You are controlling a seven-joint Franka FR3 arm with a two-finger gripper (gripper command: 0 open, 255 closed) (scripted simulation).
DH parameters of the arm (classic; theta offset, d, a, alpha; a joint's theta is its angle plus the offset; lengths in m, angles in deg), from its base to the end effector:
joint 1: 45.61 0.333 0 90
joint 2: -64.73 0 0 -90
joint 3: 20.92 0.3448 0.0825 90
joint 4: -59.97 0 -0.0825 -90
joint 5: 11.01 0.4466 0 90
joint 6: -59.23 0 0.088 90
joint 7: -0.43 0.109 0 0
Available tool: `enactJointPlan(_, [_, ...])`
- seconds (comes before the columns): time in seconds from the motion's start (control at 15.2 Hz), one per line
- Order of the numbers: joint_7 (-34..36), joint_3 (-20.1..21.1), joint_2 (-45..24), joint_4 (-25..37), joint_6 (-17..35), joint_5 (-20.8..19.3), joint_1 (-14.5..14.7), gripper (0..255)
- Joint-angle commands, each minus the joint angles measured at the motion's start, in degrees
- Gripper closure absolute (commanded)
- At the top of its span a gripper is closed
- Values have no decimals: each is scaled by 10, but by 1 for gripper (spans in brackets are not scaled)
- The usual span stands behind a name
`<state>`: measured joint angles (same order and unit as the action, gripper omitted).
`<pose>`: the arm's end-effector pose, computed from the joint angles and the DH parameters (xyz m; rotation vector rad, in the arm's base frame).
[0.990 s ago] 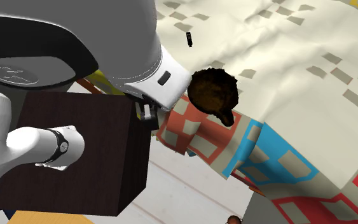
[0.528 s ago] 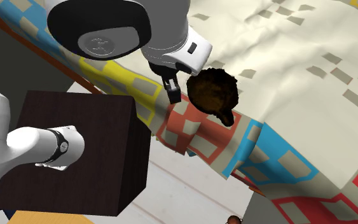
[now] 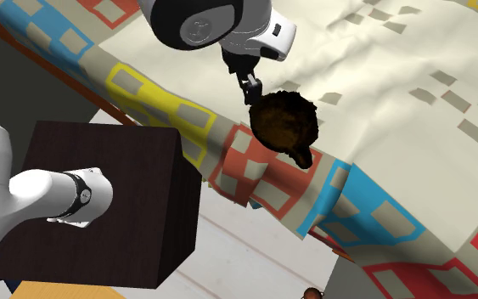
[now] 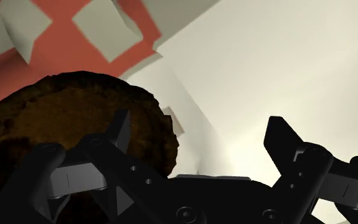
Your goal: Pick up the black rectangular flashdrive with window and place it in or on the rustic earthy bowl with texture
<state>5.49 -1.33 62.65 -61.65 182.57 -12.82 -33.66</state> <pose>0.5121 0.3118 0.3871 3.0374 0.7423 0.0009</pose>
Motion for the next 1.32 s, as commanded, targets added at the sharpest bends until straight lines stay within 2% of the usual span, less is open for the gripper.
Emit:
enactJointPlan(0.0, [7, 9, -38, 27, 10, -13, 10, 0])
enactJointPlan(0.46, [33, 27, -166, 138, 22, -66, 59, 0])
enactJointPlan(0.99, [44, 32, -313, 295, 8, -121, 135, 0])
enactJointPlan(1.25, [48, 27, -330, 289, 29, -128, 138, 0])
